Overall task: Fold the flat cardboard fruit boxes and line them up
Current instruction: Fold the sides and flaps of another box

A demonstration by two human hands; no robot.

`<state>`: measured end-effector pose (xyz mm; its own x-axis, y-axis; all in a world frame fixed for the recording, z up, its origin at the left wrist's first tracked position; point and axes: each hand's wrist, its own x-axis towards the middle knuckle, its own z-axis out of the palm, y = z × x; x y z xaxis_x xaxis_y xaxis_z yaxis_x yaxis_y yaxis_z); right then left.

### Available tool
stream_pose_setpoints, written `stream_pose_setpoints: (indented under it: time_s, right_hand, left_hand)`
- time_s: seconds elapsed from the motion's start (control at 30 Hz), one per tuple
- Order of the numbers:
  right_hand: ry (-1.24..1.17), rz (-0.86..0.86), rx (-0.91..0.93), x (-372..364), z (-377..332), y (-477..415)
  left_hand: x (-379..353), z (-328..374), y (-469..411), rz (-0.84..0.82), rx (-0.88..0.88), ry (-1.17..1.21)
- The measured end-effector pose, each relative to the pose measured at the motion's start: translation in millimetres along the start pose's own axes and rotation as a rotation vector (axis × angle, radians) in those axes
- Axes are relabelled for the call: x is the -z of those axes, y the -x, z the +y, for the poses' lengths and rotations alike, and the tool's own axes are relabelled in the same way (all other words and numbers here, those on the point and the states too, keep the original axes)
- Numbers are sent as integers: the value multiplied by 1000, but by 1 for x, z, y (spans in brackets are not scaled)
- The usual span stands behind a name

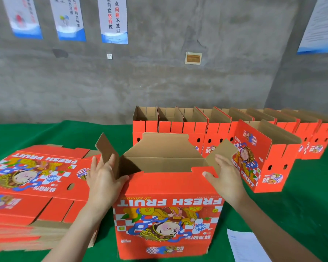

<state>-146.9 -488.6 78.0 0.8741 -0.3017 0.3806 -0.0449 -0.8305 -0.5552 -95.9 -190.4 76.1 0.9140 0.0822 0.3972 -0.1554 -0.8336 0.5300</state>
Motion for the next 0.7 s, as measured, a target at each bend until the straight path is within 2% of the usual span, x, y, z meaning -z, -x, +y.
stream_pose_setpoints:
  time_s: [0.07, 0.2, 0.37, 0.43, 0.53, 0.7]
  right_hand:
    - [89, -21, 88, 2, -3, 1]
    - [569, -143, 234, 8, -9, -8]
    - [860, -268, 343, 8, -27, -23]
    - [915, -306, 334, 7, -31, -27]
    - [925, -348, 315, 6, -35, -29]
    - [886, -359, 320, 4, -36, -28]
  left_hand:
    - [0, 1, -1, -4, -23, -48]
    - [1, 3, -3, -37, -139, -72]
    - [2, -2, -4, -10, -472, 138]
    - [2, -2, -1, -66, -548, 212]
    - [2, -5, -2, -181, -533, 257]
    - [3, 2, -31, -225, -482, 61]
